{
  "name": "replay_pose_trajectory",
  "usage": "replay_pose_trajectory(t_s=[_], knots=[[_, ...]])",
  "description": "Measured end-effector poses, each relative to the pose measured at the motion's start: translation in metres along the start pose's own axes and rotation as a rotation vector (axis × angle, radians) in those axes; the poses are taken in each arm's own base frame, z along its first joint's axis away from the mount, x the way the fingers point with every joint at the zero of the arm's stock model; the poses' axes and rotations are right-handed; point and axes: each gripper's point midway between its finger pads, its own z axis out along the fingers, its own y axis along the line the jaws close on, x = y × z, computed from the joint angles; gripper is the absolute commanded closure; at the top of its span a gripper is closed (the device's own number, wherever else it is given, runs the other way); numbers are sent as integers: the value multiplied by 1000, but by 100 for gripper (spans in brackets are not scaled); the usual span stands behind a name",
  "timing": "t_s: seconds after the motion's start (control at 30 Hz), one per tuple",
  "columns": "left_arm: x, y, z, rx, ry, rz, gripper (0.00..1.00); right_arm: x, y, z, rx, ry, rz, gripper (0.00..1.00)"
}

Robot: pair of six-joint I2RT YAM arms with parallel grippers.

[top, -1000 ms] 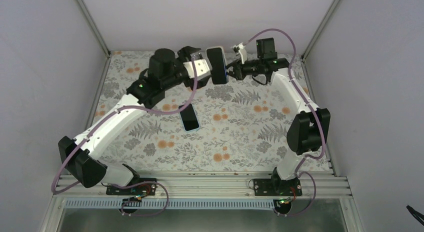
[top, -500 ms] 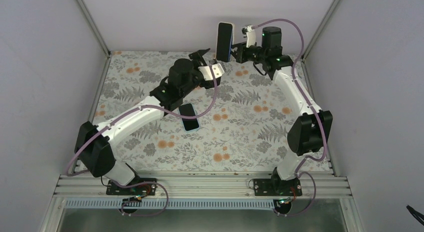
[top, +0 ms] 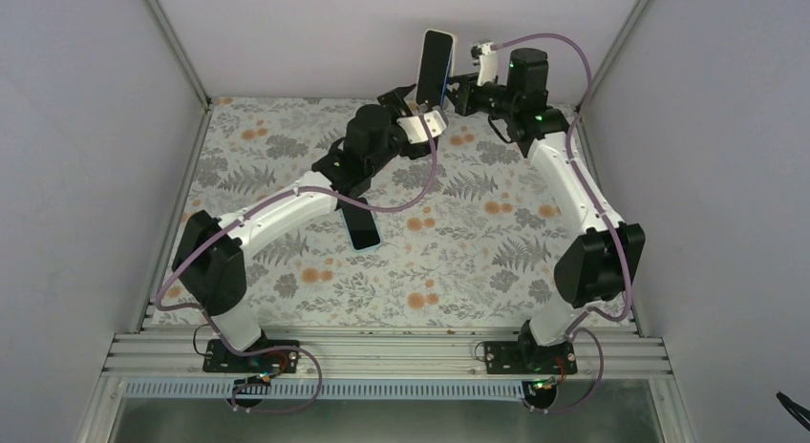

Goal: Take the phone out of the phone case
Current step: Remove the phone case from the phone.

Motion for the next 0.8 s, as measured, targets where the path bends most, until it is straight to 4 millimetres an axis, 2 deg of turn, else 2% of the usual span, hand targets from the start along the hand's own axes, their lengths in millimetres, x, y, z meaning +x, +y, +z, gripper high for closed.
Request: replay_pose_trajectory(t_s=[0.2, 0.43, 0.6, 0.8], knots=[[-13, 13, 2, -32, -25, -9, 0, -8, 9, -10, -7, -29, -16, 97], [-28, 25, 3, -55, -54, -37, 0, -7, 9, -11, -8, -29, -15, 97], [-28, 23, 11, -50, -51, -41, 1, -5, 10, -10, -12, -28, -13, 97], [-15, 9, 20, -21, -14, -38, 0, 0, 9, -9, -17, -21, -6, 97]])
